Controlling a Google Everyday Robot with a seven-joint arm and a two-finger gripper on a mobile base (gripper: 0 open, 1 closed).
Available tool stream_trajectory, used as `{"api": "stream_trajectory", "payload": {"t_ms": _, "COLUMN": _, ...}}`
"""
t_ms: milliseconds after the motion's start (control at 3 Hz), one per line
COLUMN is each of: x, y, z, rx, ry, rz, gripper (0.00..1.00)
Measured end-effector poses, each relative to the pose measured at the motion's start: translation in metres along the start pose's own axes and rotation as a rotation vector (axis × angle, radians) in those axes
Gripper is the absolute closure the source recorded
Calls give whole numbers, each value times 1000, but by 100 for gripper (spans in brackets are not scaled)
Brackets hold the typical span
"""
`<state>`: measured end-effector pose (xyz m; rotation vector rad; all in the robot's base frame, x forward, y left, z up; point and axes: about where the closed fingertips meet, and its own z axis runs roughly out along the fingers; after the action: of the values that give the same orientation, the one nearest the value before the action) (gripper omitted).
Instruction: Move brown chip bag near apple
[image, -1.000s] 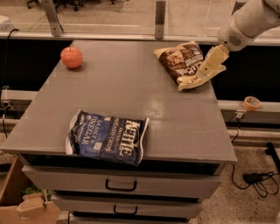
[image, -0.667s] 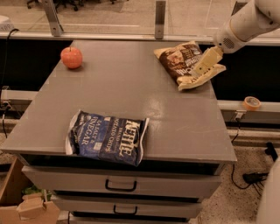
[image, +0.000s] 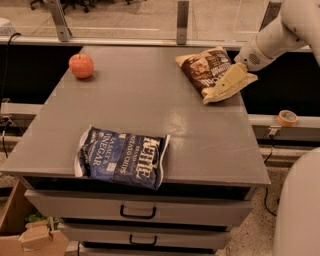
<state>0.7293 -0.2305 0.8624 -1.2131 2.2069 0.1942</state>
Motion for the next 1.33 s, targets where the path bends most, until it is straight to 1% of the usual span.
{"api": "stream_trajectory", "payload": {"t_ms": 333, "x": 1, "y": 7, "z": 6, "rx": -52, "ry": -5, "rz": 1, "gripper": 39}}
{"api": "stream_trajectory", "payload": {"t_ms": 667, "x": -4, "y": 14, "z": 2, "rx": -85, "ry": -17, "rz": -13, "gripper": 61}}
{"api": "stream_trajectory", "payload": {"t_ms": 1000, "x": -17, "y": 24, "z": -16, "rx": -92, "ry": -48, "rz": -57, "gripper": 85}}
{"api": "stream_trajectory", "payload": {"t_ms": 1333, "x": -21, "y": 34, "z": -29, "rx": -98, "ry": -57, "rz": -77, "gripper": 100}}
